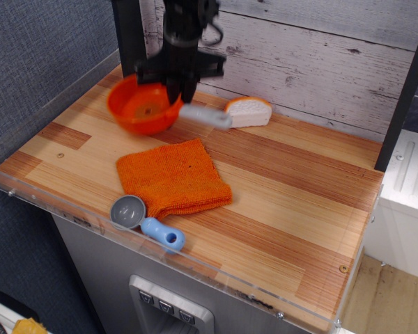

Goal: Move the red measuring cup from the left side of the table to the back right.

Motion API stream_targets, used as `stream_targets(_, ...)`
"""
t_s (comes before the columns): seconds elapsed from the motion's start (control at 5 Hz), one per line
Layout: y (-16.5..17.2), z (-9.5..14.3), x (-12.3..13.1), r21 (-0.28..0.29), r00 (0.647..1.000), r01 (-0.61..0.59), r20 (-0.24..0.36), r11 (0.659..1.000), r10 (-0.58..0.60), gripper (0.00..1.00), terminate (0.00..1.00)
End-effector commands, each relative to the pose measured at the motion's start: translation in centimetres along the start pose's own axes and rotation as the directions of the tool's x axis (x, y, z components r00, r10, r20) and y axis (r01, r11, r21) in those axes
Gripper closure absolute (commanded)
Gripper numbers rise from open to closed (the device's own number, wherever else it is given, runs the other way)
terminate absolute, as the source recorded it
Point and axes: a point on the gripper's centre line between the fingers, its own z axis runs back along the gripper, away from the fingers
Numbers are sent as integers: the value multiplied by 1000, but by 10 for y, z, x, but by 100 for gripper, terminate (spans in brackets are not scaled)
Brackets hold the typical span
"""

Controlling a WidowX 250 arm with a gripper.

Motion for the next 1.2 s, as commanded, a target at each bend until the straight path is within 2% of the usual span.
stream_targets(0.0, -21, 70, 21, -119, 994, -4, 111, 993, 17, 100, 0)
stream_targets(0.4, -54, 96, -6, -193, 990, 119, 97, 974, -102, 100, 0)
stream_targets(0.8, -82, 120, -51, -275, 965, 262, 87, 925, -248, 100, 0)
stream_targets(1.0, -87, 120, -72, -291, 948, 317, 68, 903, -311, 100, 0)
